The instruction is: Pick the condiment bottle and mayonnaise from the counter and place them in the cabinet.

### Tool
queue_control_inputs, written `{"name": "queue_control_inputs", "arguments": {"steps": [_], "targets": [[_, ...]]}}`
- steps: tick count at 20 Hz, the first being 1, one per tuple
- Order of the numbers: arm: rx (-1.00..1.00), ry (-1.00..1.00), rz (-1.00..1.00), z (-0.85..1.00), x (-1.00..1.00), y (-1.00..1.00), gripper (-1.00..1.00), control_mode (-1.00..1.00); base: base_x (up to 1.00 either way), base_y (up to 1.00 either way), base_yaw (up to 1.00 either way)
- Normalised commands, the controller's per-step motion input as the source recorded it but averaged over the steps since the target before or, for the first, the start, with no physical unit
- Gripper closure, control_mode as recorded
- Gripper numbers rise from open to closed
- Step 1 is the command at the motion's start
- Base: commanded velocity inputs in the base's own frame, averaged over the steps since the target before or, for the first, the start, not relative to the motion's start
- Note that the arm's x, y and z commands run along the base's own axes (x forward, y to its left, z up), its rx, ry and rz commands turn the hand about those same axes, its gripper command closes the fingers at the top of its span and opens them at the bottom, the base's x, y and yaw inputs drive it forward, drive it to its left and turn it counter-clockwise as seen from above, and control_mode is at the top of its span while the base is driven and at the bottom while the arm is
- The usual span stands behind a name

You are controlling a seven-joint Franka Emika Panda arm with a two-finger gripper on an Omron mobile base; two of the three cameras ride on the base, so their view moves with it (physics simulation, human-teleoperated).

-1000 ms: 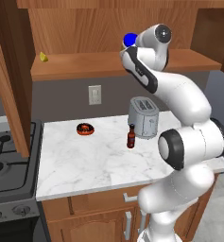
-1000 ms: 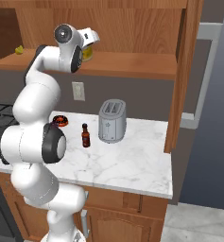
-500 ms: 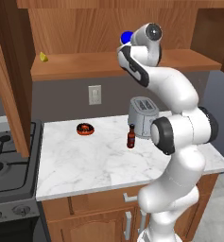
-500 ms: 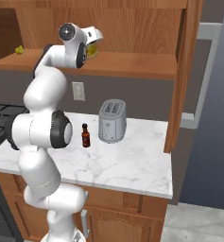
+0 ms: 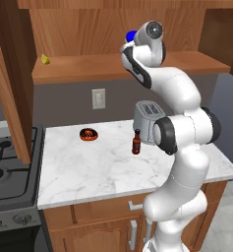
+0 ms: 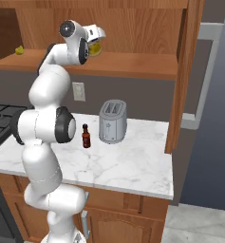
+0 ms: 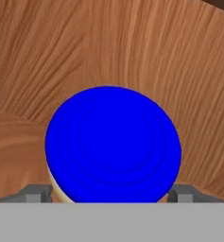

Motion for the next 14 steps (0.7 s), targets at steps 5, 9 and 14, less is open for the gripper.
{"name": "queue_control_inputs", "arguments": {"steps": [5,9,14], "targets": [[0.06,0.01,-0.1,0.08,-0.35,-0.19,-1.0,-1.0,0.0,0.0,0.0],[0.04,0.01,-0.1,0.0,-0.5,-0.13,-1.0,-1.0,0.0,0.0,0.0],[0.07,0.0,-0.07,0.0,-0.73,-0.11,-1.0,-1.0,0.0,0.0,0.0]]}}
